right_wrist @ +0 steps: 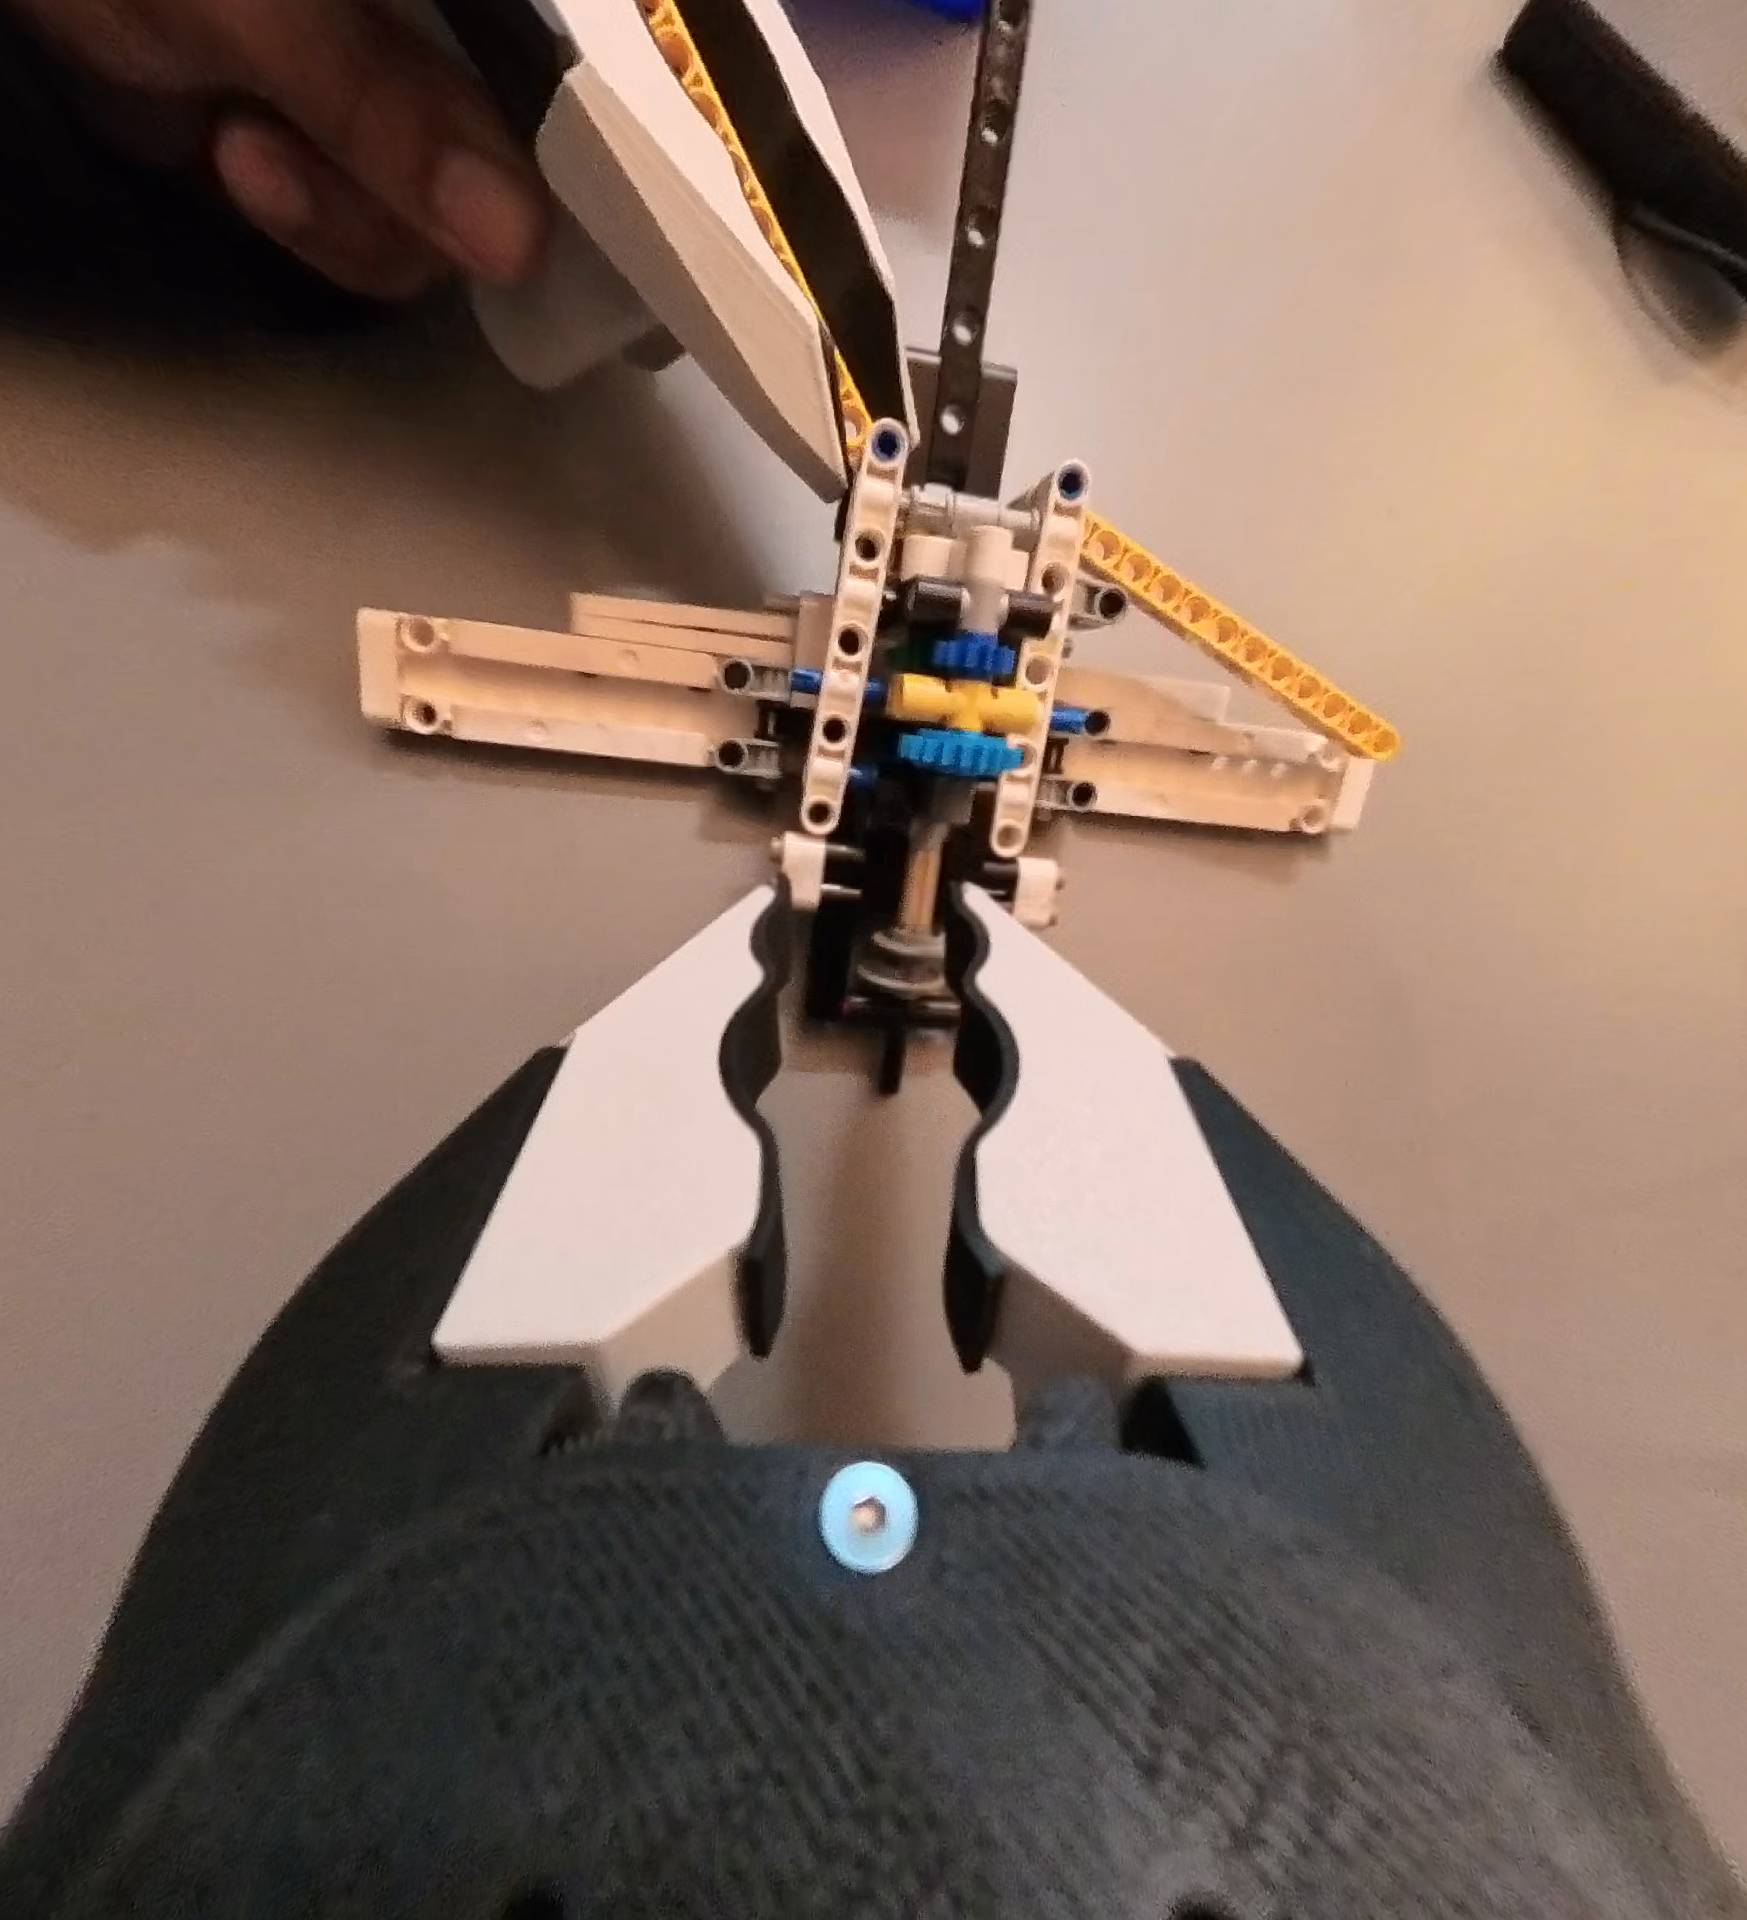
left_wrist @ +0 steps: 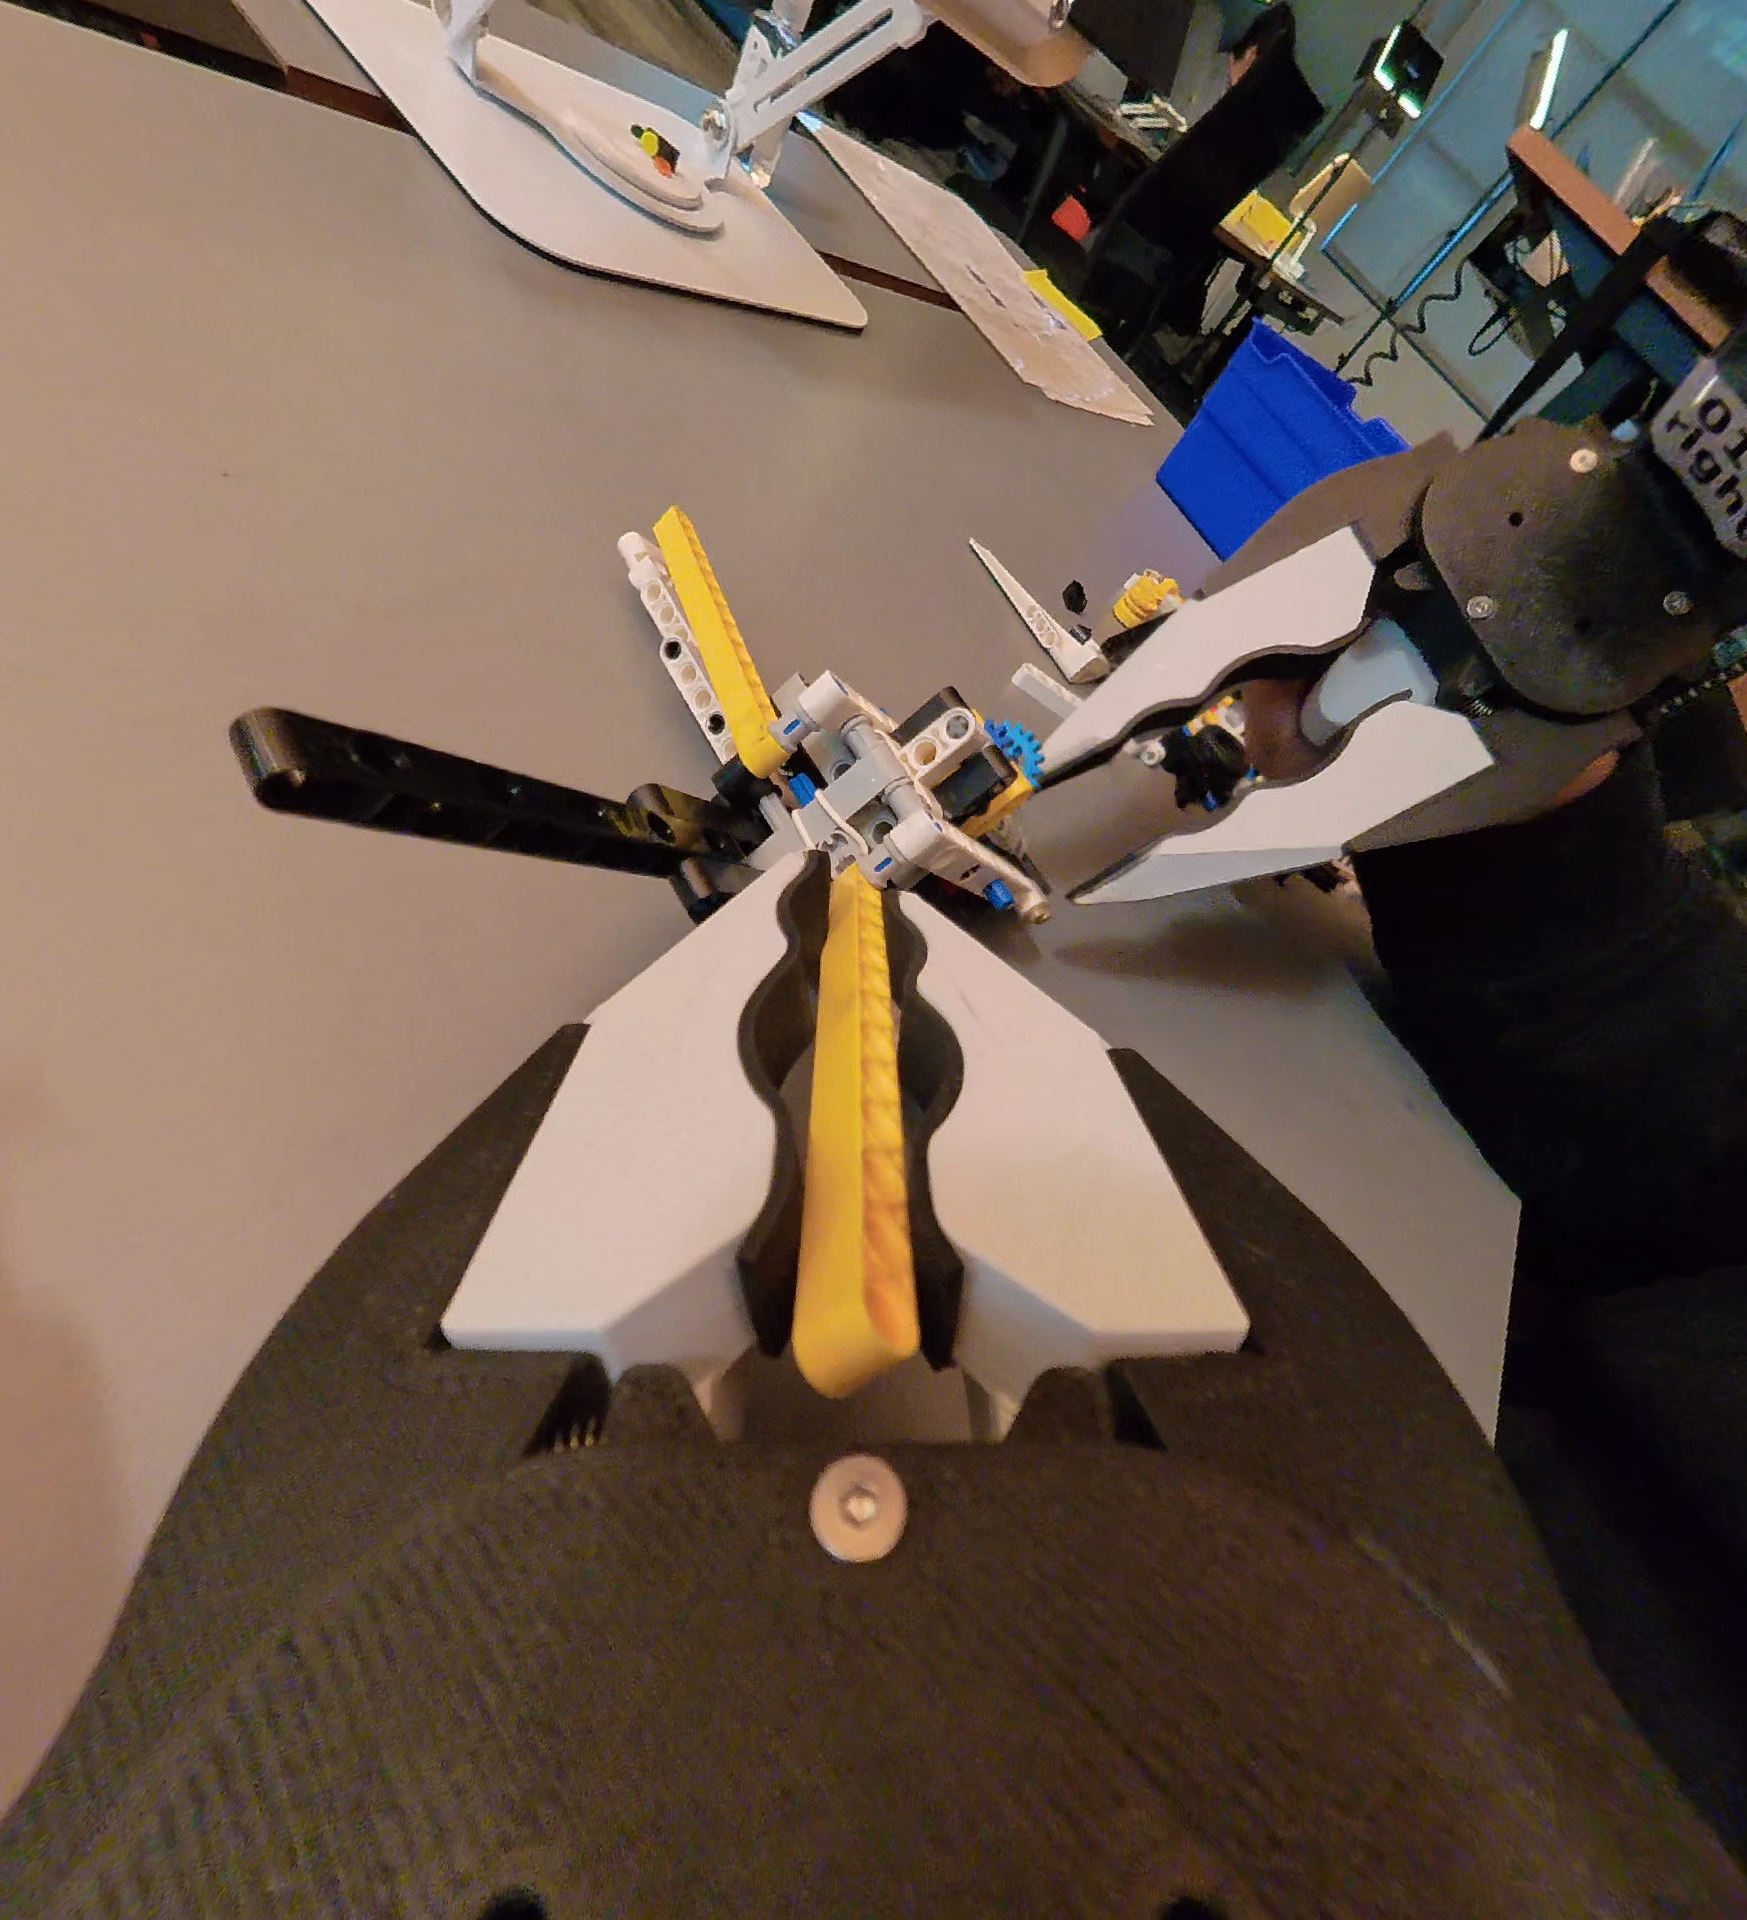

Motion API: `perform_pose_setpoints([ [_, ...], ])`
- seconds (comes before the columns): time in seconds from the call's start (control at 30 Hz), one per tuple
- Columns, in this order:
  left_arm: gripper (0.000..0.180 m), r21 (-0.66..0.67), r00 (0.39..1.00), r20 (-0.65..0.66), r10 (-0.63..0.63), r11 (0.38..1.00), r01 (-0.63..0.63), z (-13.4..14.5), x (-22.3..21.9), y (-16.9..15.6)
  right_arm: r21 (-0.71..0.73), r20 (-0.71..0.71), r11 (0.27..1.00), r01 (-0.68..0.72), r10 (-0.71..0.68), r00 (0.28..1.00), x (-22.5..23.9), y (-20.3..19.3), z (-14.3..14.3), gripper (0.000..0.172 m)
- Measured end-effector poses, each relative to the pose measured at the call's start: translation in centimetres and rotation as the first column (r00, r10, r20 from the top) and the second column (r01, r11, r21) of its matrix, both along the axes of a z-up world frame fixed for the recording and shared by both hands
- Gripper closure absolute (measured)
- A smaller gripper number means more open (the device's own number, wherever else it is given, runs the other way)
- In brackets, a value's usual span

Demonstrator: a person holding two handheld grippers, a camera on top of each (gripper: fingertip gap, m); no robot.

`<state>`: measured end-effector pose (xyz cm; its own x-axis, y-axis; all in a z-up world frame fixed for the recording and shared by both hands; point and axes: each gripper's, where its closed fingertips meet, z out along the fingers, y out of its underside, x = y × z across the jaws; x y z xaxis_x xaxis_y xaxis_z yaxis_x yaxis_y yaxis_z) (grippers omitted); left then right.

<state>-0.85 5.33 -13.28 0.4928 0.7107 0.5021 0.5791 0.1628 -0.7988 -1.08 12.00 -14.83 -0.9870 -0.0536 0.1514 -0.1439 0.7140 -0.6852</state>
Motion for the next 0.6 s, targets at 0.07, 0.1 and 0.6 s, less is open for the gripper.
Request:
perform_pose_setpoints([
  [0.07, 0.174, 0.0, 1.0, 0.0, -0.003, 1.0, 0.003, 0.0, 0.0, 0.0, -0.056, 0.061, 0.998, -0.004, 0.008, 0.998, 0.8, -0.3, 0.2, 0.146],
  [0.1, 0.174, -0.001, 1.0, 0.0, -0.004, 1.0, 0.004, 0.0, 0.0, 0.1, -0.074, 0.086, 0.997, -0.01, 0.016, 0.996, 1.3, -0.4, 0.2, 0.146],
  [0.6, 0.173, 0.002, 1.0, 0.007, -0.007, 1.0, 0.007, -0.1, 0.0, 0.1, -0.092, 0.014, 0.993, 0.081, -0.08, 0.997, 0.9, -2.0, -0.3, 0.16],
])
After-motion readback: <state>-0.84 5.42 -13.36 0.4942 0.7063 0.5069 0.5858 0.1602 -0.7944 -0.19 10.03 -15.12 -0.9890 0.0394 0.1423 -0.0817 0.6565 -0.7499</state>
